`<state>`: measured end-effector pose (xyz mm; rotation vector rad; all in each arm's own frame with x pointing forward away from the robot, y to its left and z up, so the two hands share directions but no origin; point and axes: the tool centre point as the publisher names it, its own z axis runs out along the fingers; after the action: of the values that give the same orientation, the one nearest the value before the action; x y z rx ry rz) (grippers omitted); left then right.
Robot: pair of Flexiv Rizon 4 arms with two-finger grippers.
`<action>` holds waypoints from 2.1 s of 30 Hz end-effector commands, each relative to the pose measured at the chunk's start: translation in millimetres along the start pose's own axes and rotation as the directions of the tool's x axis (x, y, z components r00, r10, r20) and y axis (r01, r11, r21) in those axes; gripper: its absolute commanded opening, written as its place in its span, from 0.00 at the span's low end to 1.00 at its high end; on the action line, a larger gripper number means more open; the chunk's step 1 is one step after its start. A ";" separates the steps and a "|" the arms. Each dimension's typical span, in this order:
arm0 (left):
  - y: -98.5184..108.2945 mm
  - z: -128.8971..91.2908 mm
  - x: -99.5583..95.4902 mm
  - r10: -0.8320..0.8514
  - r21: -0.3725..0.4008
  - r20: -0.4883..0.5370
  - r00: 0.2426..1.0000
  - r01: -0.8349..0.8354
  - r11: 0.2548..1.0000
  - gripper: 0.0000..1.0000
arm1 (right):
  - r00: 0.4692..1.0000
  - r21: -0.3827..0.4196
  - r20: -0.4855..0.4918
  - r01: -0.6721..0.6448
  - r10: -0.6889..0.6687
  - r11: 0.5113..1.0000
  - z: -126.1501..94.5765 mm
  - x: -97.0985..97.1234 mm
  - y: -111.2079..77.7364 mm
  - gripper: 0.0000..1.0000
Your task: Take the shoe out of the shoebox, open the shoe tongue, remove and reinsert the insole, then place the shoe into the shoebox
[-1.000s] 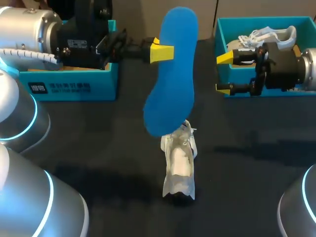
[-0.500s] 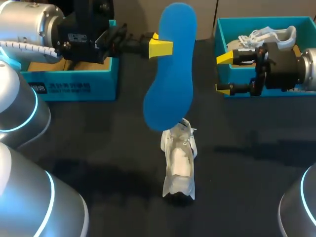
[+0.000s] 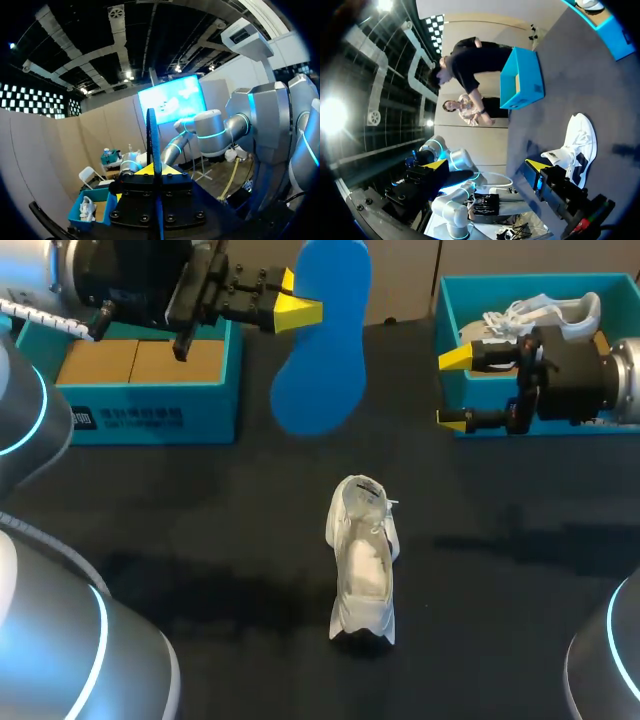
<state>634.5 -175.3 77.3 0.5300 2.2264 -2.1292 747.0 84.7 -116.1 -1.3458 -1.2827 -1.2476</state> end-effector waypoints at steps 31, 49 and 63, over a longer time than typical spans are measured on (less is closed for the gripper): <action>20.1 2.4 16.4 0.712 -0.036 -0.061 0.700 -0.714 0.699 0.00 | 1.000 -0.001 0.001 0.000 0.000 1.000 1.6 -0.3 0.6 1.00; 40.8 6.8 43.7 0.915 -0.062 -0.123 0.384 -0.923 0.379 0.00 | 1.000 -0.001 0.001 0.000 0.000 1.000 1.6 -0.3 0.6 1.00; 51.4 4.8 47.3 0.948 -0.062 -0.125 0.293 -0.956 0.288 0.00 | 1.000 -0.001 0.001 0.000 0.000 1.000 1.6 -0.3 0.6 1.00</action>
<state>603.5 -168.6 16.1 1.4704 1.2992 -1.2484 746.9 84.5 -116.0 -1.3454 -1.2828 -1.2488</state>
